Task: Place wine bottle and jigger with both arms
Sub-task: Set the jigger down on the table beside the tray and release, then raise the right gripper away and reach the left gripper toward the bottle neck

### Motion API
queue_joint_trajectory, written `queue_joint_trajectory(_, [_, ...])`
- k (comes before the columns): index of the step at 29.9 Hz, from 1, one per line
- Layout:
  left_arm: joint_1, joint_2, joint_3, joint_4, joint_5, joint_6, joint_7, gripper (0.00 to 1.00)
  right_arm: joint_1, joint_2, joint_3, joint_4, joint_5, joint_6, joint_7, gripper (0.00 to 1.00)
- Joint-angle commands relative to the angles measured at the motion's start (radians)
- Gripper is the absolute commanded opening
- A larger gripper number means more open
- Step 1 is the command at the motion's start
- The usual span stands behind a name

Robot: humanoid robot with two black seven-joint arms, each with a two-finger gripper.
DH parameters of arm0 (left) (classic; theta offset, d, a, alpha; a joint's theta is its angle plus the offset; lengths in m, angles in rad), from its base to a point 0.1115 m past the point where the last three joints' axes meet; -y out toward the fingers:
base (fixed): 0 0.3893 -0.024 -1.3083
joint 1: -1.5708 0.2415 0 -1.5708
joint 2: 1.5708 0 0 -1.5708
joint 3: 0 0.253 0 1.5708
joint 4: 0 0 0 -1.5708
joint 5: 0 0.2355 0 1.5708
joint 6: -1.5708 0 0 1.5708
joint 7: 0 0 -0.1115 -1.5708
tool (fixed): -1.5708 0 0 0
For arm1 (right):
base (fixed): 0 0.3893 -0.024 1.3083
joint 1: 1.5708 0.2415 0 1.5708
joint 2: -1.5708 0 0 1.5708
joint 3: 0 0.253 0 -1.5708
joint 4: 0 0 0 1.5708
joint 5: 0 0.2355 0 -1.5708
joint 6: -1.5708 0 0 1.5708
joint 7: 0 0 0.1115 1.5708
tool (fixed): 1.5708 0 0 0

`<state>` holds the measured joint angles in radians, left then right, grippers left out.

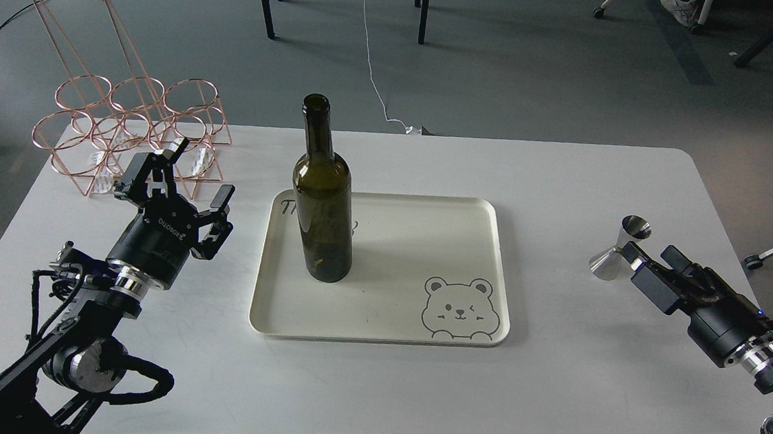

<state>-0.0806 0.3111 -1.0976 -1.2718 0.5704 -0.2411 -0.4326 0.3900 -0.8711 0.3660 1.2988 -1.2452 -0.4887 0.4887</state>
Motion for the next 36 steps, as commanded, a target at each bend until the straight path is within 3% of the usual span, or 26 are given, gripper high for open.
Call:
queue_joint_trajectory(1, [0.001,0.016,-0.004,0.000,-0.001,0.000,-0.002,0.99,0.074,-0.014,0.005,0.183,0.197,0.000,0.000,0.99])
queue_joint_trajectory(4, [-0.002,0.040,-0.007,0.000,-0.004,-0.001,-0.005,0.99,0.185,-0.003,0.008,0.211,0.396,0.000,0.000,0.99])
queue_joint_trajectory(7, [-0.004,0.062,-0.013,0.000,-0.006,-0.001,-0.056,0.99,0.279,0.020,0.011,0.194,0.648,0.000,0.000,0.99])
queue_joint_trajectory(10, [-0.004,0.083,-0.027,0.000,-0.006,-0.001,-0.056,0.99,0.326,0.073,0.010,0.169,0.867,0.001,0.000,0.99])
queue_joint_trajectory(18, [-0.008,0.158,-0.028,-0.024,0.064,0.009,-0.056,0.99,0.316,0.220,0.016,0.007,1.061,0.298,0.000,0.99])
queue_joint_trajectory(23, [0.001,0.258,-0.027,-0.113,0.437,0.019,-0.056,0.99,0.302,0.284,0.014,-0.091,1.130,0.346,0.000,0.99])
queue_joint_trajectory(28, [-0.021,0.335,-0.028,-0.217,0.819,0.086,-0.056,0.99,0.294,0.293,0.014,-0.101,1.130,0.345,0.000,0.99])
queue_joint_trajectory(36, [-0.137,0.356,-0.007,-0.281,1.299,0.144,-0.056,0.99,0.290,0.294,0.013,-0.104,1.130,0.341,0.000,0.99])
